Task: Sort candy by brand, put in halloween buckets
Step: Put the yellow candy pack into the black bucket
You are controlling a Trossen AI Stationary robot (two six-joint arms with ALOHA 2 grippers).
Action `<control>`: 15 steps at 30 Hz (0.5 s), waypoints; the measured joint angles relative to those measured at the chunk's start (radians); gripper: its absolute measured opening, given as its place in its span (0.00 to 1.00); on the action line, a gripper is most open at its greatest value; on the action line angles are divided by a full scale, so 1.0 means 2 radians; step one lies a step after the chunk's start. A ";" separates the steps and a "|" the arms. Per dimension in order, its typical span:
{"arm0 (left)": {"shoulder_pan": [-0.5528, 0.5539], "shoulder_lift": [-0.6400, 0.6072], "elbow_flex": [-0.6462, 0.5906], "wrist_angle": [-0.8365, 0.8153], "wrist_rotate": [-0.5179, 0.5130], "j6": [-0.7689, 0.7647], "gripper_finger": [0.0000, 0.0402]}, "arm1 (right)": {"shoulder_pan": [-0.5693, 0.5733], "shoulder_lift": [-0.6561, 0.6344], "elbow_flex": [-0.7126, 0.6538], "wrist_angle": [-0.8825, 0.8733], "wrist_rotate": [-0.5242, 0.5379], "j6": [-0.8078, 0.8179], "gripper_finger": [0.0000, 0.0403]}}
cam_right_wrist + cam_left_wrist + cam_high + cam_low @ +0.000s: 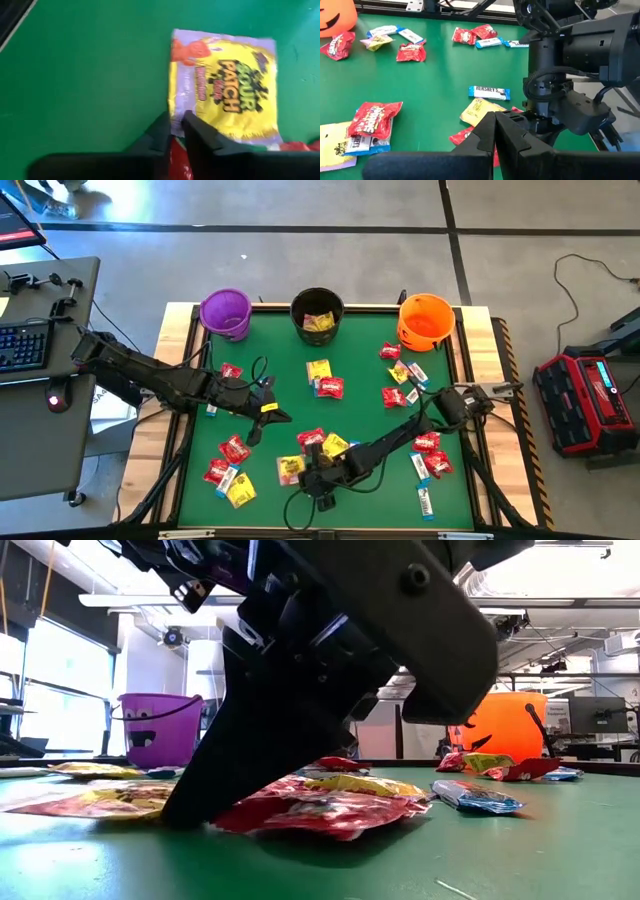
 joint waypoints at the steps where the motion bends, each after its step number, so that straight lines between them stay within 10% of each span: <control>1: 0.000 0.000 0.000 0.000 0.000 -0.005 0.00 | 0.000 0.000 0.000 0.000 0.000 0.000 0.03; 15: 0.001 -0.002 0.000 0.007 -0.034 -0.044 0.00 | -0.032 -0.057 -0.003 -0.047 -0.011 0.056 0.00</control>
